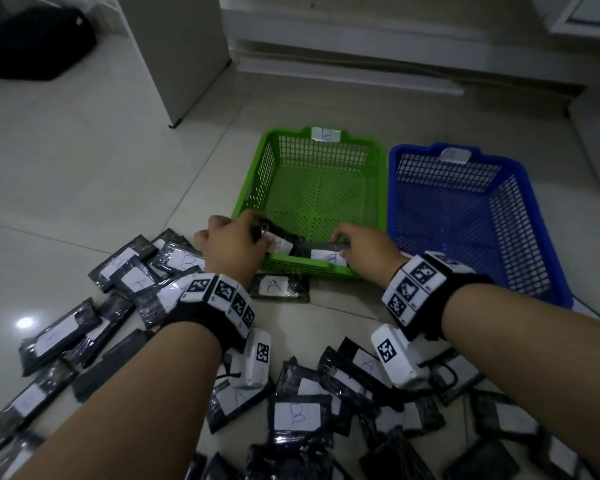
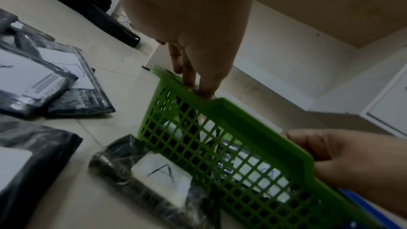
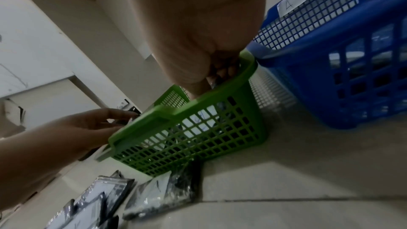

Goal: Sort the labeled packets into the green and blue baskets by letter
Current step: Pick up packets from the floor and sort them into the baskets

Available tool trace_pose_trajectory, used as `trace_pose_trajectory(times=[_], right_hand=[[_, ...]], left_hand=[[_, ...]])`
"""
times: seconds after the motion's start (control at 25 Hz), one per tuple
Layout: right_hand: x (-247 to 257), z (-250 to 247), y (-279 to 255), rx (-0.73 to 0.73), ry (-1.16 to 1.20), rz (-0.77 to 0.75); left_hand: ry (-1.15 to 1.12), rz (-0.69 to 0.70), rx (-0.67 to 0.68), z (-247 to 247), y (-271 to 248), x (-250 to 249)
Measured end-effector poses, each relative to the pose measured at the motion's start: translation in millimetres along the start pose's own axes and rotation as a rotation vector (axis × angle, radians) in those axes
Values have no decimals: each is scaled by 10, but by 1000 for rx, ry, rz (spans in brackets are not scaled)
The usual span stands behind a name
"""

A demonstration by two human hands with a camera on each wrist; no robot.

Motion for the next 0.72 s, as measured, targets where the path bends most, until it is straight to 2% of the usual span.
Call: trace_pose_trajectory(times=[0.12,0.2,0.28,0.36,0.44,0.52,0.64,0.72], right_hand=[[17,97,-28,85,-163,-59],[128,0,-164,-39,-43,-109],[233,-146,-468,-264,146,-138],[305,-130,-825,-344,247,-142],[268,78,-1096,-252,278,-95],[116,361,-1276,-65,237,-19],[-93,746,-1522,325,27,91],[-161,830,-1581,383,-5,133]], left_hand=[[114,67,-15,154,-54,22],[-24,76,-126,61,-180,96],[-224,14,-234,-11,-437,280],[-216,-97,-163,165,-674,483],[-39,-121,-6,442,-770,553],[117,-74,124,621,-749,522],[247,-24,194,684,-702,473],[297,-13,197,668,-745,454]])
Point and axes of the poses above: each hand's wrist, its own y-axis towards the middle knuckle, its own z-axis out of the palm, x = y × z, the point moved 8 cm from there along y, towards the middle knuckle, and after that the axes turned 15 degrees about -z, right-handed, at the moved point
